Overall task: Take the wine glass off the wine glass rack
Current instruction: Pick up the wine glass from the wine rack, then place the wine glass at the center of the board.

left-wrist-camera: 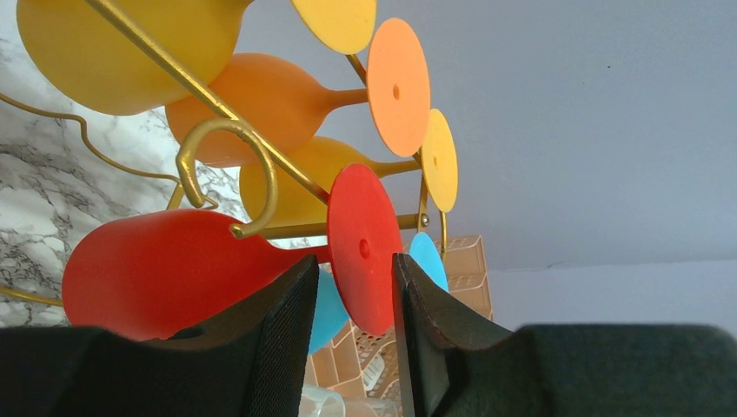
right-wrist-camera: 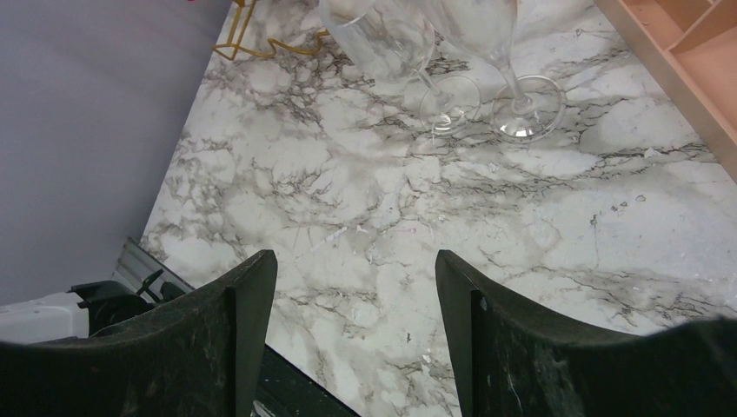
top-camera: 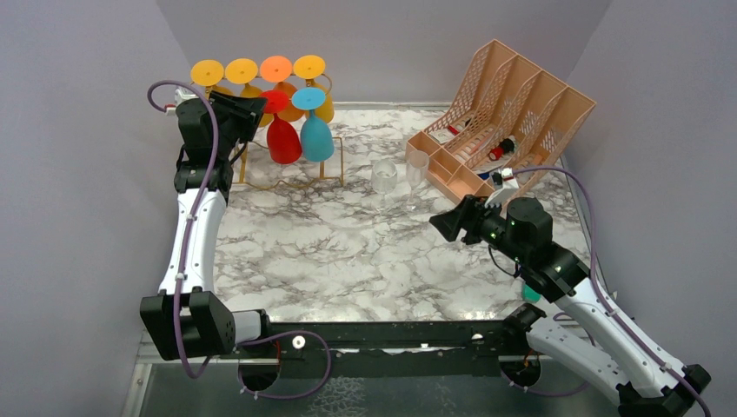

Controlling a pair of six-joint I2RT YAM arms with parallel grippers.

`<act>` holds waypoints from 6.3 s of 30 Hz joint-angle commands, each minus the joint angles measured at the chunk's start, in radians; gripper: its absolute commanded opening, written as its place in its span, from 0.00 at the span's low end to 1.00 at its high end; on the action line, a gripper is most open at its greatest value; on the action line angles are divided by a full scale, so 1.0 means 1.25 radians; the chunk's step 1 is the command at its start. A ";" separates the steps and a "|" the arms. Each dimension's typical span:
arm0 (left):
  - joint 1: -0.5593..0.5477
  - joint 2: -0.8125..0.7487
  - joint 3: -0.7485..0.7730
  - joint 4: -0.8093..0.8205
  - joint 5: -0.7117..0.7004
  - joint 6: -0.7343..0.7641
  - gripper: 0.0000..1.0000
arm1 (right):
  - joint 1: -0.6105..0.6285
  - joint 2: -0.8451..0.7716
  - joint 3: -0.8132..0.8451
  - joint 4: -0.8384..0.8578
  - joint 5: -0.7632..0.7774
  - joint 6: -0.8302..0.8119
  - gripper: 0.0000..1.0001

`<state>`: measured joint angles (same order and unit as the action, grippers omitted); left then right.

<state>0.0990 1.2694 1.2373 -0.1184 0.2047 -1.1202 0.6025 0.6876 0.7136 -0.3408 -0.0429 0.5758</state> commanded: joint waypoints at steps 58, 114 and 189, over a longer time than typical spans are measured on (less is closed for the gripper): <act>0.007 -0.008 -0.046 0.121 -0.038 -0.142 0.00 | 0.004 -0.006 0.019 -0.017 0.016 0.000 0.70; 0.007 -0.176 -0.120 0.025 -0.050 -0.085 0.00 | 0.004 -0.005 0.026 -0.025 0.009 0.005 0.70; -0.586 -0.266 -0.482 0.268 0.429 0.338 0.00 | 0.004 0.271 -0.060 0.415 -0.634 0.167 0.06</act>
<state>-0.6289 0.9463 0.6464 0.1635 0.6739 -0.6960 0.6025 1.0340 0.6533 0.1173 -0.8070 0.7673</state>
